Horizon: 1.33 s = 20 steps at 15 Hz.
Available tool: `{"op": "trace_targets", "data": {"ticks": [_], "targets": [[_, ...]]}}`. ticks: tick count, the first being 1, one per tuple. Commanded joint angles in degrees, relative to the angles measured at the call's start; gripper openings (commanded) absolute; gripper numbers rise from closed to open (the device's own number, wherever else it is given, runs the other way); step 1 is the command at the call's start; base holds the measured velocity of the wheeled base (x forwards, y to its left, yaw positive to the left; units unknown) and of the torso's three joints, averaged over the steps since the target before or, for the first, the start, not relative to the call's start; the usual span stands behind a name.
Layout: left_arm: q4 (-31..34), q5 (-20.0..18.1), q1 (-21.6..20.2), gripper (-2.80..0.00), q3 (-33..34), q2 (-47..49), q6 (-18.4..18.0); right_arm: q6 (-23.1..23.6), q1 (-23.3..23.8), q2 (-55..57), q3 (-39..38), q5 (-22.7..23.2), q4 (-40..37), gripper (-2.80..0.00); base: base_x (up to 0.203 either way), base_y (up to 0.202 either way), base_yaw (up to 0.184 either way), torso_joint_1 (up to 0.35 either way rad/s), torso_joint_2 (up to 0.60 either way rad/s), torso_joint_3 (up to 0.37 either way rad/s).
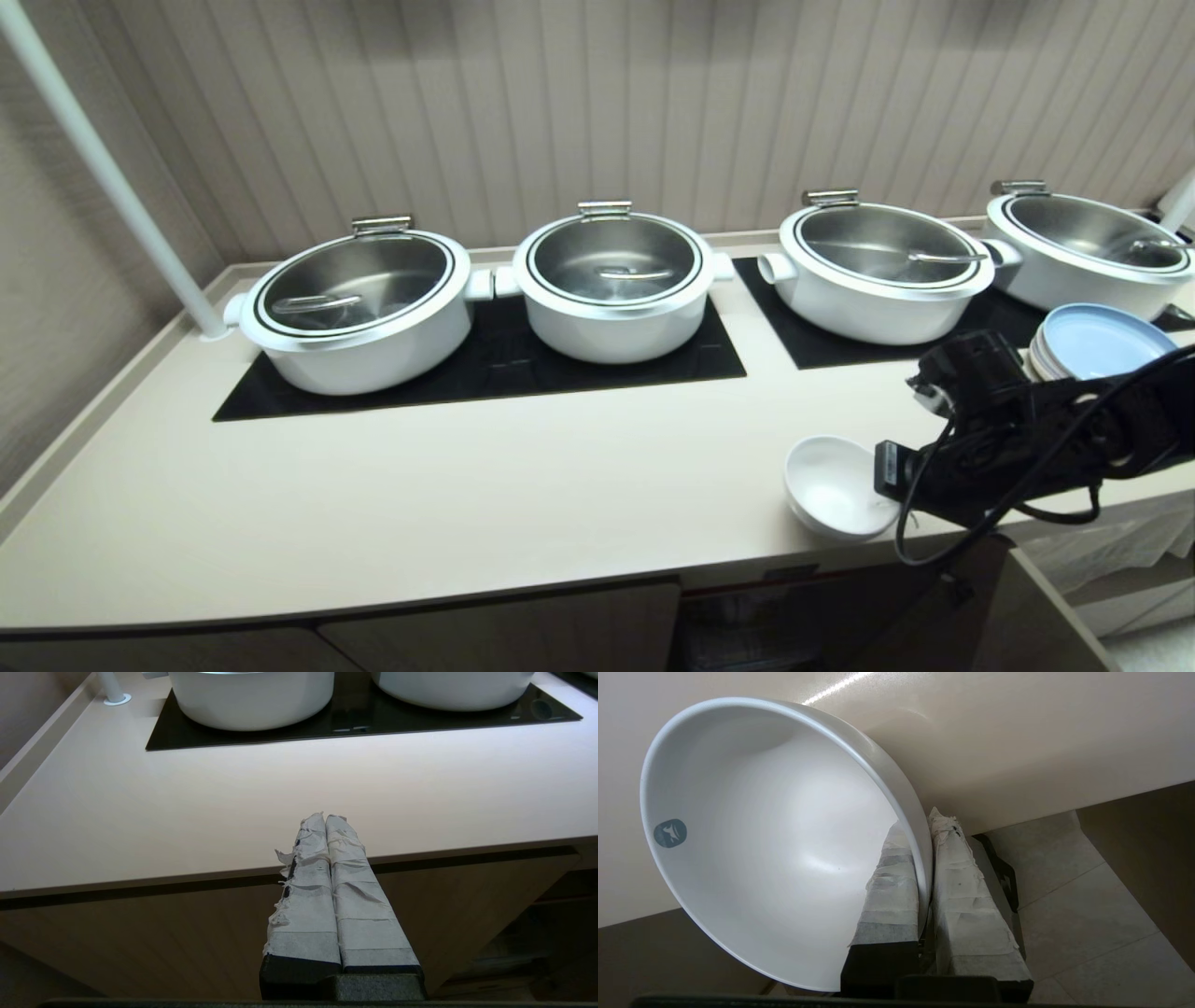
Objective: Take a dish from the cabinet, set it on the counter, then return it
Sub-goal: Place it on the table
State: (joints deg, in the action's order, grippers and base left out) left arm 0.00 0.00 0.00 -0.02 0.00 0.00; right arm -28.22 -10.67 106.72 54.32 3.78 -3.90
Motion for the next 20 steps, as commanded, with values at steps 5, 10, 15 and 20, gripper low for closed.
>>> {"op": "trace_targets", "data": {"ticks": [5,10,15,20], "targets": [[0.0,0.0,0.0,-2.8,0.0,0.0,0.0,-1.2,-0.2,2.4,0.9,2.0,1.8,-2.8,0.0,0.0,0.0,0.0,0.0,0.0],[0.0,0.0,0.0,-2.8,0.0,0.0,0.0,-2.9,-0.5,4.0,1.1,2.0,3.6,-2.8,0.0,0.0,0.0,0.0,0.0,0.0],[0.0,0.0,0.0,-2.8,0.0,0.0,0.0,-3.3,-0.5,5.8,5.1,2.0,2.9,-2.8,0.0,0.0,0.0,0.0,0.0,0.0],[0.0,0.0,0.0,-2.8,0.0,0.0,0.0,-3.6,-0.4,6.5,5.4,2.0,2.8,-2.8,0.0,0.0,0.0,0.0,0.0,0.0]]}}
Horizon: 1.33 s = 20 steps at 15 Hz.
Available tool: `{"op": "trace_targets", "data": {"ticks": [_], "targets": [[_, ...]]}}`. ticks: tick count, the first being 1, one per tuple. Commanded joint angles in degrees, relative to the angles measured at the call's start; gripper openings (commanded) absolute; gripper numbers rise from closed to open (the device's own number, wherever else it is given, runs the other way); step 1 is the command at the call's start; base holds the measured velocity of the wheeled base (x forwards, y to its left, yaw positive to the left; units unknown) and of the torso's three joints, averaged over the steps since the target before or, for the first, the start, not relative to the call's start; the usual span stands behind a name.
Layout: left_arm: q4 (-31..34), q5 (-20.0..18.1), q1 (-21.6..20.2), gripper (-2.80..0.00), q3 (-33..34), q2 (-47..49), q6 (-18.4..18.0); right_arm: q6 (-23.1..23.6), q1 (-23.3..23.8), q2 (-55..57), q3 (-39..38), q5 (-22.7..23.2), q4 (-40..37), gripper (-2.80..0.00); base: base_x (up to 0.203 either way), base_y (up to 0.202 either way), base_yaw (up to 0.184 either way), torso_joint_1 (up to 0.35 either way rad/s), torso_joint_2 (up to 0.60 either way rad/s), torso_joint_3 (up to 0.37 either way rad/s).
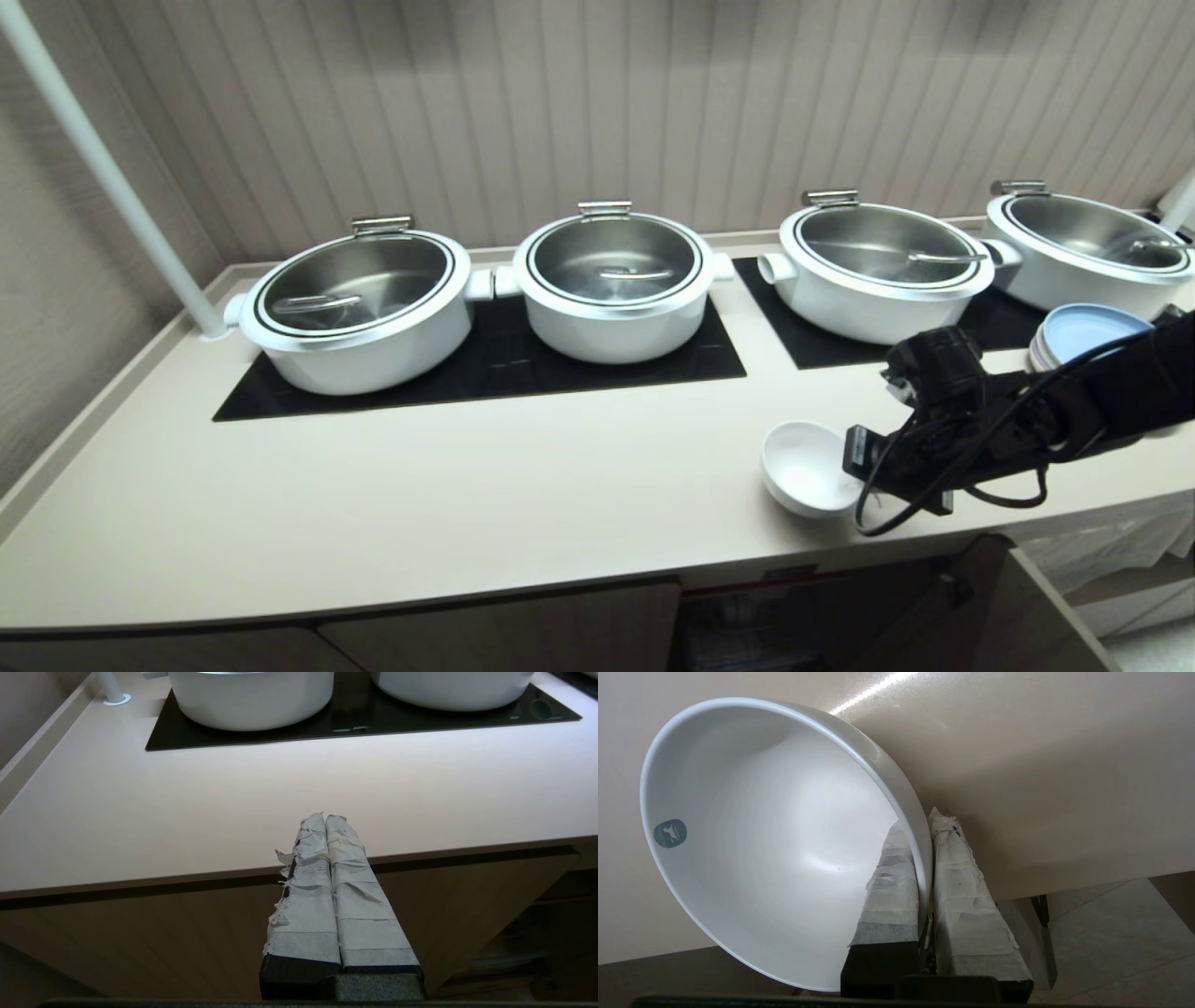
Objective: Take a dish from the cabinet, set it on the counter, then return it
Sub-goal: Place it on the table
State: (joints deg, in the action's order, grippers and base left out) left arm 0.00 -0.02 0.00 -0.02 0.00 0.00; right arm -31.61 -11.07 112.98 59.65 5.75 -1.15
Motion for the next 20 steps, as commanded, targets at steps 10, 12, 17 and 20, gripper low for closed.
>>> {"op": "trace_targets", "data": {"ticks": [10,12,17,20], "targets": [[0.0,0.0,0.0,-2.8,0.0,0.0,0.0,-0.2,0.0,1.1,0.1,0.0,-0.2,-2.8,0.0,0.0,0.0,0.0,0.0,0.0],[0.0,0.0,0.0,-2.8,0.0,0.0,0.0,-0.2,0.0,1.1,0.1,0.0,-0.3,0.0,0.0,0.0,0.0,0.0,0.0,0.0],[0.0,0.0,0.0,-2.8,0.0,0.0,0.0,0.0,-0.1,1.5,0.8,-0.2,0.3,0.0,0.0,0.0,0.0,0.0,0.0,0.0],[0.0,0.0,0.0,-2.8,0.0,0.0,0.0,0.2,-0.2,1.0,0.9,-0.6,0.9,0.0,0.0,0.0,0.0,0.0,0.0,0.0]]}}
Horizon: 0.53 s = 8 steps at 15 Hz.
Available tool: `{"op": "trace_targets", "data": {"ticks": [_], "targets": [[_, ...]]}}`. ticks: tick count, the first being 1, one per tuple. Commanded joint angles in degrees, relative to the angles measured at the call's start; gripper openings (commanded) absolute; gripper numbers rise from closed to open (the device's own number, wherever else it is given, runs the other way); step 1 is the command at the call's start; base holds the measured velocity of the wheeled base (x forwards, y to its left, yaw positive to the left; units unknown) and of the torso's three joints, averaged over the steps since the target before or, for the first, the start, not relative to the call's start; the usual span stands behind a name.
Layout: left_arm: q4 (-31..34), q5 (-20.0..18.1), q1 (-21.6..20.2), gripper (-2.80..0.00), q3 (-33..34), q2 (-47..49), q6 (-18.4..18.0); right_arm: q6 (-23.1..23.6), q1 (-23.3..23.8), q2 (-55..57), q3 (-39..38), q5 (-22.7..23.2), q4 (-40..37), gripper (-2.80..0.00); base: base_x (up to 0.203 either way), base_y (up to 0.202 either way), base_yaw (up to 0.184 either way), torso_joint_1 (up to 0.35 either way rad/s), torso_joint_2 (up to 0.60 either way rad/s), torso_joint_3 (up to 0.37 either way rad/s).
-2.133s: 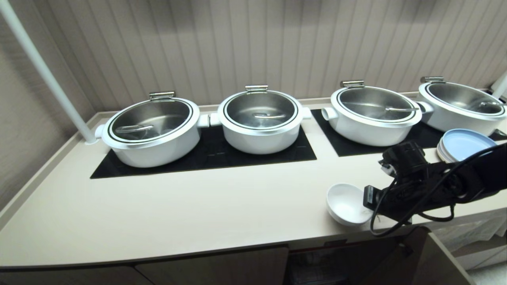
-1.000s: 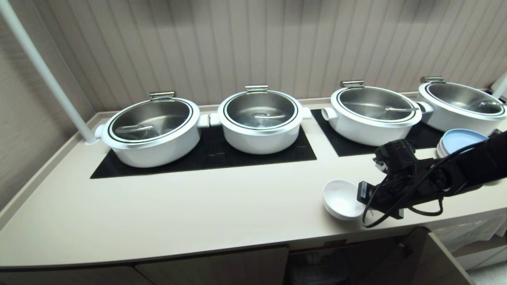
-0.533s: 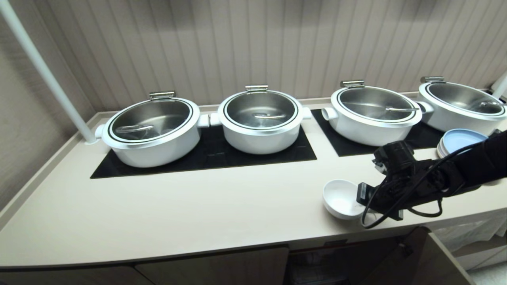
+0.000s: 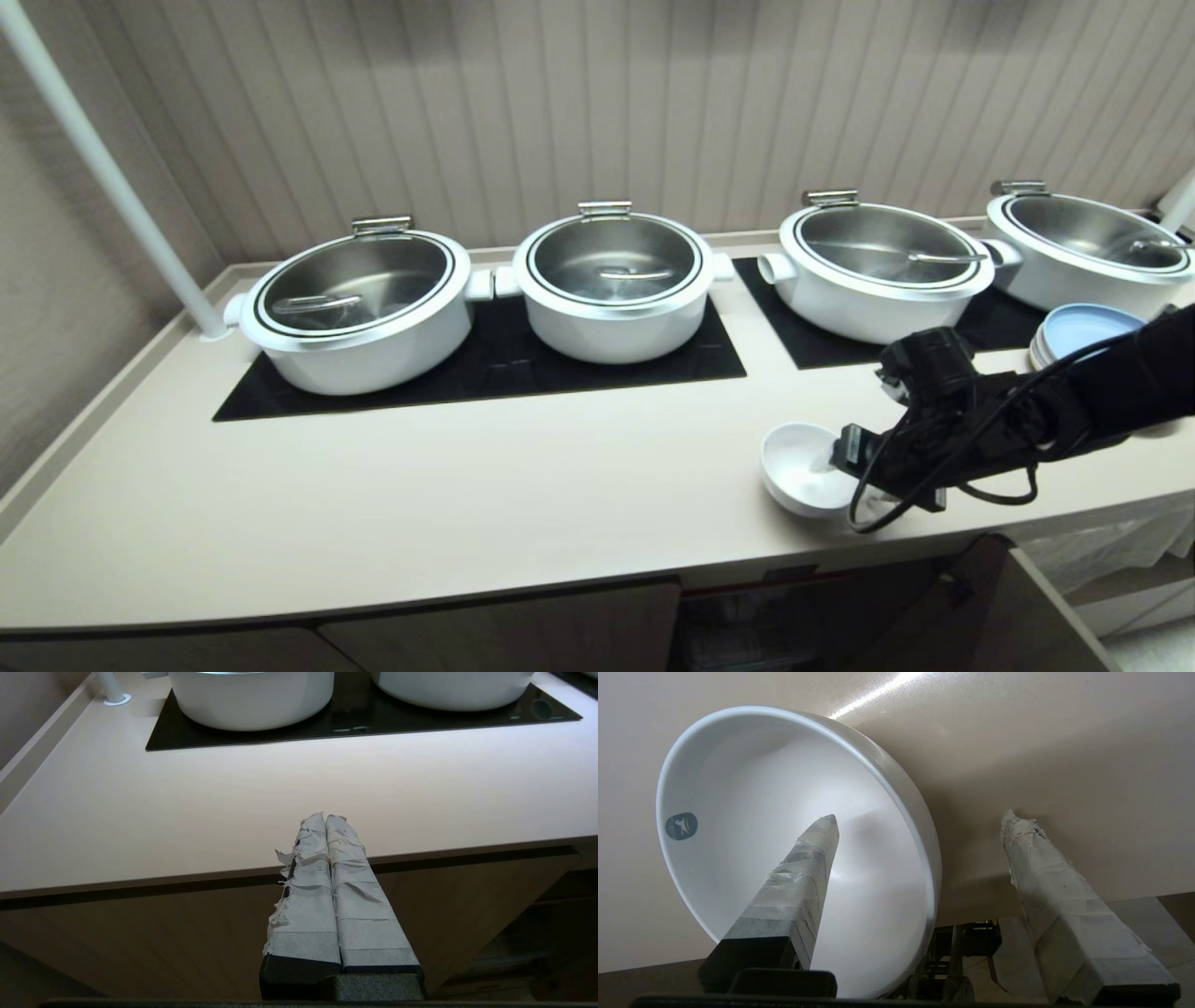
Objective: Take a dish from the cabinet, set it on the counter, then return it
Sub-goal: Place it on the table
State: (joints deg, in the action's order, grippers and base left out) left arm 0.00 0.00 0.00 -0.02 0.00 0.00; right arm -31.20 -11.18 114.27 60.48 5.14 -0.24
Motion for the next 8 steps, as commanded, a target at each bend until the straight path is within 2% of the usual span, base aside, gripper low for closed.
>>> {"op": "trace_targets", "data": {"ticks": [1,8], "targets": [[0.0,0.0,0.0,-2.8,0.0,0.0,0.0,-0.2,-0.1,-0.7,-0.2,0.0,0.0,0.0,0.0,0.0,0.0,0.0,0.0,0.0],[0.0,0.0,0.0,-2.8,0.0,0.0,0.0,0.0,-0.7,-6.0,-3.1,-0.1,-0.3,0.0,0.0,0.0,0.0,0.0,0.0,0.0]]}}
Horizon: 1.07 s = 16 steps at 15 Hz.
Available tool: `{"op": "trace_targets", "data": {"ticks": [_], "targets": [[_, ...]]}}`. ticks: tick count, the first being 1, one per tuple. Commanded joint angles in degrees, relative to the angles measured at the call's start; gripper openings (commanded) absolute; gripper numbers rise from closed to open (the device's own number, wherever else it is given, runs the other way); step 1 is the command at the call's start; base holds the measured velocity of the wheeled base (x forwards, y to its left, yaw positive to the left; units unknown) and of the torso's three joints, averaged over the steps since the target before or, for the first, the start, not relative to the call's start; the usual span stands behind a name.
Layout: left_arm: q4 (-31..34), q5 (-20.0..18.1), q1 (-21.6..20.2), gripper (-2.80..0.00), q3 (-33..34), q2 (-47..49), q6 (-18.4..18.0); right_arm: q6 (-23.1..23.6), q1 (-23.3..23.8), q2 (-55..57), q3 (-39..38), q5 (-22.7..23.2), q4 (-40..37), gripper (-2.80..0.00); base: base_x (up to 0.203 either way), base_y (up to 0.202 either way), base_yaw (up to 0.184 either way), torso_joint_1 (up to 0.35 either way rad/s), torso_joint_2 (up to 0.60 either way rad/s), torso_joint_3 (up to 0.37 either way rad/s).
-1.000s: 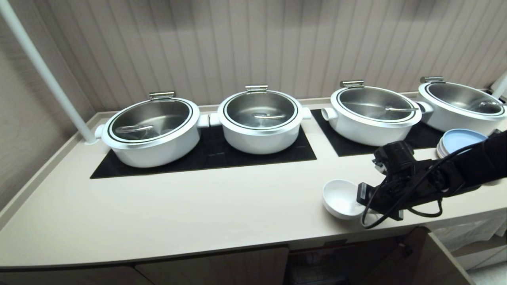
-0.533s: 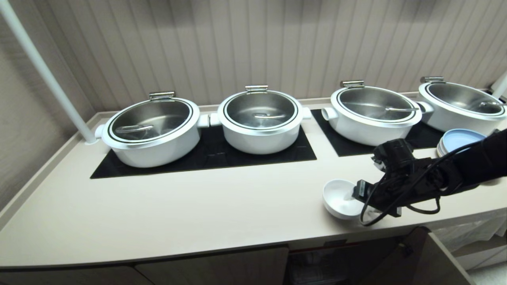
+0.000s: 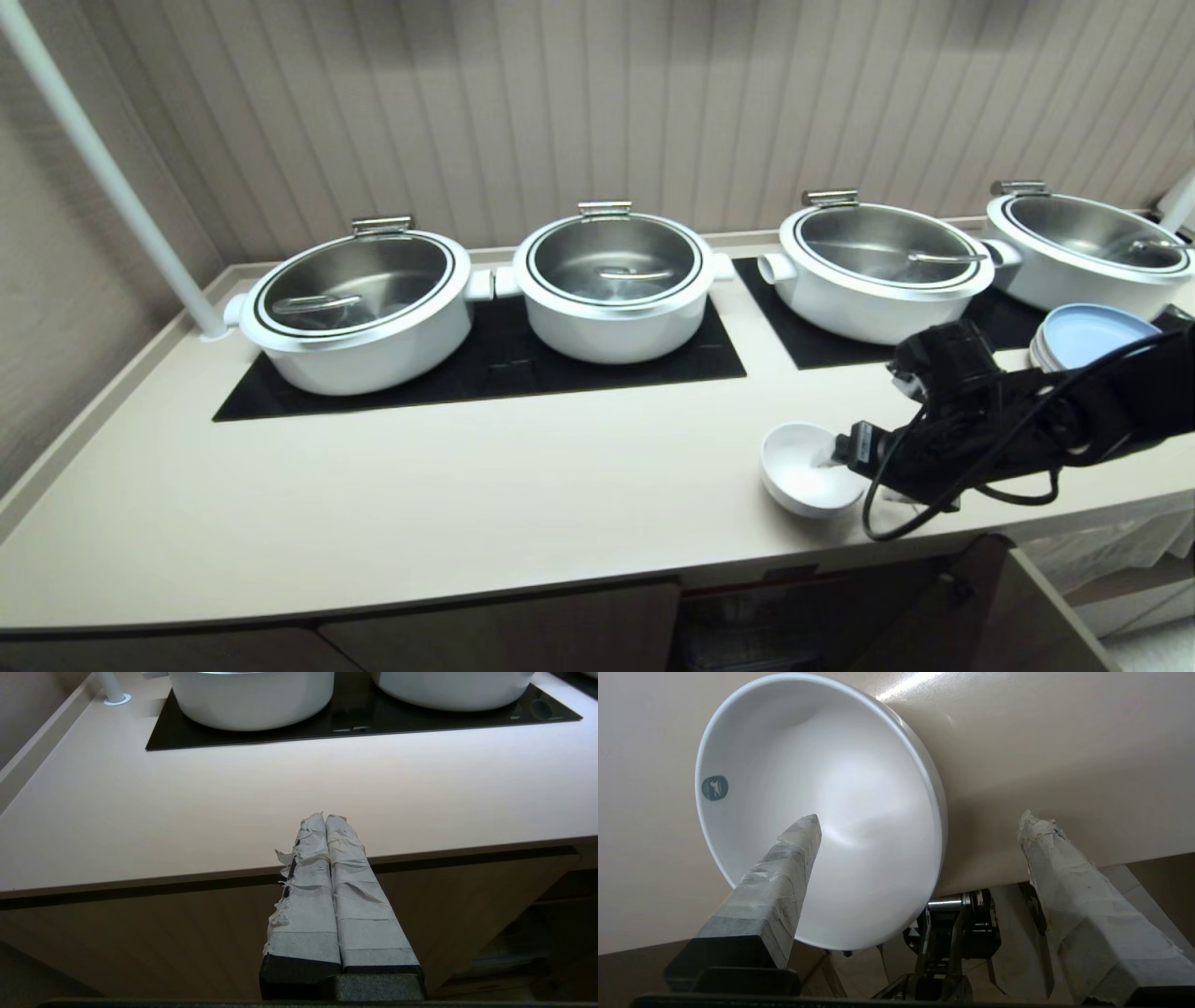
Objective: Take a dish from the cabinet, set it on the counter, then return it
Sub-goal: Place it on the table
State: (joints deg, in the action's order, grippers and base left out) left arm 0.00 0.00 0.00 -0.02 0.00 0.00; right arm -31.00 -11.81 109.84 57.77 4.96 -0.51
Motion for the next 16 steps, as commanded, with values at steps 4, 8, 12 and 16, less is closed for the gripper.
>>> {"op": "trace_targets", "data": {"ticks": [4,8,12,16], "targets": [[0.0,0.0,0.0,-2.8,0.0,0.0,0.0,0.1,-0.2,-6.4,-4.1,-0.6,0.3,0.0,0.0,0.0,0.0,0.0,0.0,0.0],[0.0,0.0,0.0,-2.8,0.0,0.0,0.0,1.0,-0.1,-11.0,-6.3,-1.8,0.3,0.0,0.0,0.0,0.0,0.0,0.0,0.0],[0.0,0.0,0.0,-2.8,0.0,0.0,0.0,8.4,0.0,-15.4,-13.4,-2.1,6.4,0.0,0.0,0.0,0.0,0.0,0.0,0.0],[0.0,0.0,0.0,-2.8,0.0,0.0,0.0,16.3,0.4,-18.9,-19.3,-2.1,13.8,0.0,0.0,0.0,0.0,0.0,0.0,0.0]]}}
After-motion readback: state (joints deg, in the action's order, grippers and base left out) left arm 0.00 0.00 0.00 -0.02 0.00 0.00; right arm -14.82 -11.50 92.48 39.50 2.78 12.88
